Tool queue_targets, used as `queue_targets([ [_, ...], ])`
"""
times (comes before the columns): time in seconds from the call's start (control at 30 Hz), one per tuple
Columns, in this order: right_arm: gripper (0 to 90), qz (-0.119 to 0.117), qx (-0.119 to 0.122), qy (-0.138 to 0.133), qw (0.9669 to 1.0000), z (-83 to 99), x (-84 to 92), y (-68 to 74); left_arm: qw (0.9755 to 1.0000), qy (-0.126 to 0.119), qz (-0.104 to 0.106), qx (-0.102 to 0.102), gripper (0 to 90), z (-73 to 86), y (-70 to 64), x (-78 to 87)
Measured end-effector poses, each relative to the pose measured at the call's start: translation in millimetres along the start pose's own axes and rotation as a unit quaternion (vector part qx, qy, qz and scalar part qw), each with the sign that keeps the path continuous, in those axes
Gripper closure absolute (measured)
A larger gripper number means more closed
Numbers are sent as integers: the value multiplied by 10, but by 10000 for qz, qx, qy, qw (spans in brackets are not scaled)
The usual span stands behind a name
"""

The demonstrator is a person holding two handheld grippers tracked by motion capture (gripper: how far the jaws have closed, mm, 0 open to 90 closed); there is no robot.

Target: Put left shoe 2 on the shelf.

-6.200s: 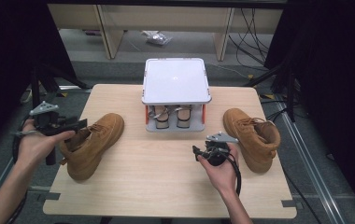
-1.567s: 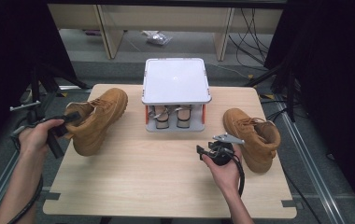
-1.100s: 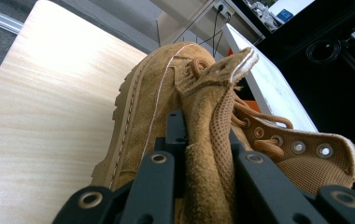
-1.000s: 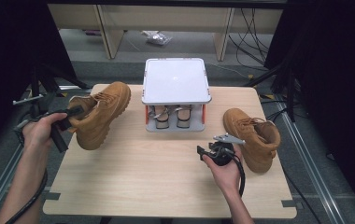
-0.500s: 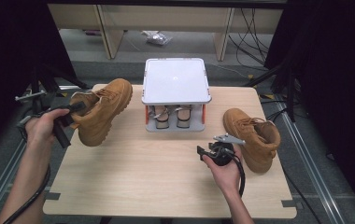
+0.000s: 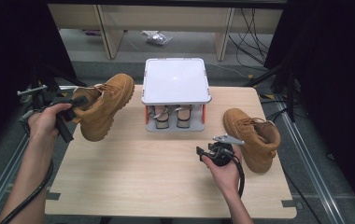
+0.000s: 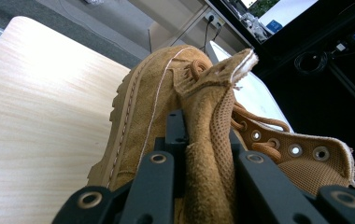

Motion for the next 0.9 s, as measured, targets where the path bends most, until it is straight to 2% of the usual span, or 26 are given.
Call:
queue_targets([
  [0.23, 465, 20, -33, 37, 10000, 2, 2, 10, 10000, 2, 58, -34, 807, -37, -61, -41],
  [0.27, 465, 47, 105, 55, 9999, -1, 6, -8, 10000, 5, 64, -31, 807, -44, -71, -45],
  [0.33, 465, -3, -112, 61, 9999, 13, -4, 30, 10000, -9, 70, -34, 806, -58, -88, -55],
  [0.4, 465, -17, -88, 90, 9999, 17, -6, 31, 9999, -13, 105, -58, 807, -73, -106, -64],
  [0.43, 465, 36, 11, 110, 9999, 17, -3, 21, 9999, -25, 111, -47, 806, -78, -110, -68],
  [0.57, 465, 0, -48, 83, 10000, 21, -12, 29, 9999, -55, 153, -15, 807, -103, -135, -83],
  [0.63, 465, 18, -14, 103, 9999, 17, -2, 22, 9998, -70, 137, -97, 806, -120, -140, -87],
  [0.7, 464, 19, -5, 107, 9999, 17, -3, 21, 9998, -76, 163, -19, 807, -127, -162, -97],
  [0.9, 463, -21, -40, 90, 9999, 30, -25, 32, 9998, -99, 167, -28, 807, -156, -198, -119],
])
Point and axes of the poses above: each handheld gripper's, and its own axes: x roughly backward along the jaws, z roughly out of its underside, y roughly to its left, the point moved 2 cm from there along -x, roughly forward along the jaws, and after that the axes turned 7 degrees about -y, right-handed, at the moved point
